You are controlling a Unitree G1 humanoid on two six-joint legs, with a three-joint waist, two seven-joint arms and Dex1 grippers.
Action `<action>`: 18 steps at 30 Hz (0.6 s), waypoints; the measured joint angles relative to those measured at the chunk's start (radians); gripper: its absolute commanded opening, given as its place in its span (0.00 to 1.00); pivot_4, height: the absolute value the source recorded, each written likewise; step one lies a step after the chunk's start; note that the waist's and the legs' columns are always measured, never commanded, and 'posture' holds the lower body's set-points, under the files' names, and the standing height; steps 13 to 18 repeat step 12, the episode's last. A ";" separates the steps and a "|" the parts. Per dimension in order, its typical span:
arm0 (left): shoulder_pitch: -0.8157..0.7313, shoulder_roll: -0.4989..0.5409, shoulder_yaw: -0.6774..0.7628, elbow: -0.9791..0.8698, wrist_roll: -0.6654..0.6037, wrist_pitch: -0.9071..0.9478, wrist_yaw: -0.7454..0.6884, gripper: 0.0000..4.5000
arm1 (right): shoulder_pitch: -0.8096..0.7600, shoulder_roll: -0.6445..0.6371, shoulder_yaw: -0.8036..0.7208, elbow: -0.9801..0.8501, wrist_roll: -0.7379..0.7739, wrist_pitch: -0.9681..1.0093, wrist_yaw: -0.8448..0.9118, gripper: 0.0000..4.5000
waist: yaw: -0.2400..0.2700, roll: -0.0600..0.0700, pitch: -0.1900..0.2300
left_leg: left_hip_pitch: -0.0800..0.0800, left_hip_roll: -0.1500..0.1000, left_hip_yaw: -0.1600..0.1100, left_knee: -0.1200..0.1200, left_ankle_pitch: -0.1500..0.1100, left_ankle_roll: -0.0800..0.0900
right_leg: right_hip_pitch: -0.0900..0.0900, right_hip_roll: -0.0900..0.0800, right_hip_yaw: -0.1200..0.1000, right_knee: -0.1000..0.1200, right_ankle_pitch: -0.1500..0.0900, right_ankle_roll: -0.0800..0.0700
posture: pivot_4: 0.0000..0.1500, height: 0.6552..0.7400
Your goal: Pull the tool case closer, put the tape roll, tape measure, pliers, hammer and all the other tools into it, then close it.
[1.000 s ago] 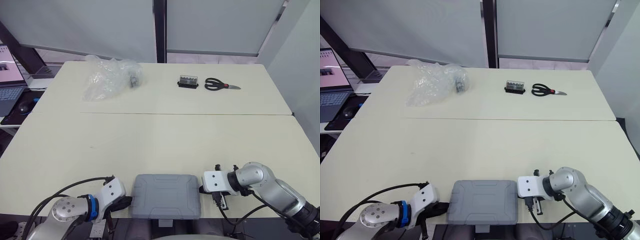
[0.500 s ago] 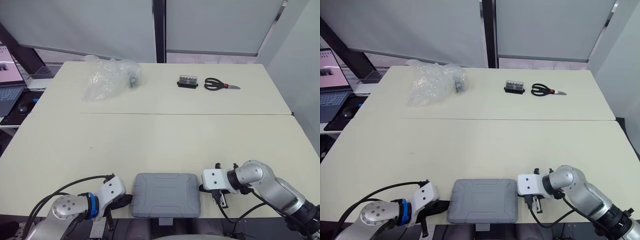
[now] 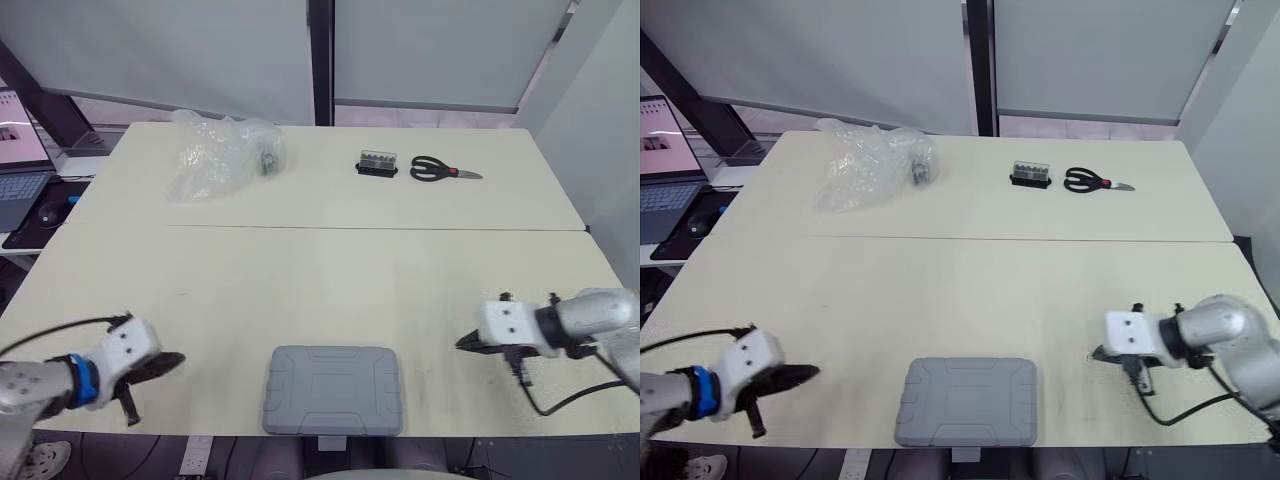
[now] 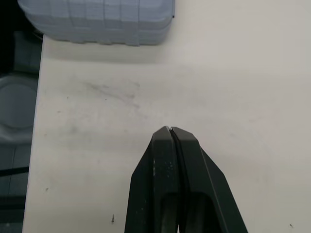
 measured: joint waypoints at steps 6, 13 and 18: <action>-0.057 0.029 0.042 0.008 -0.032 0.055 -0.057 0.00 | -0.035 -0.050 -0.063 0.034 0.090 -0.001 0.082 0.01 | -0.004 0.000 0.000 | 0.001 0.000 0.001 0.000 0.000 0.000 | 0.000 0.001 0.001 0.001 0.000 0.000 | 1.00 1.00; -0.058 0.024 0.043 0.003 -0.031 0.094 -0.057 0.00 | -0.073 -0.035 -0.047 0.061 0.091 -0.006 0.079 0.01 | -0.006 0.000 0.000 | 0.000 0.000 0.001 0.000 0.000 0.000 | -0.001 0.000 0.000 0.000 0.000 0.000 | 1.00 1.00; -0.058 0.024 0.043 0.003 -0.031 0.094 -0.057 0.00 | -0.073 -0.035 -0.047 0.061 0.091 -0.006 0.079 0.01 | -0.006 0.000 0.000 | 0.000 0.000 0.001 0.000 0.000 0.000 | -0.001 0.000 0.000 0.000 0.000 0.000 | 1.00 1.00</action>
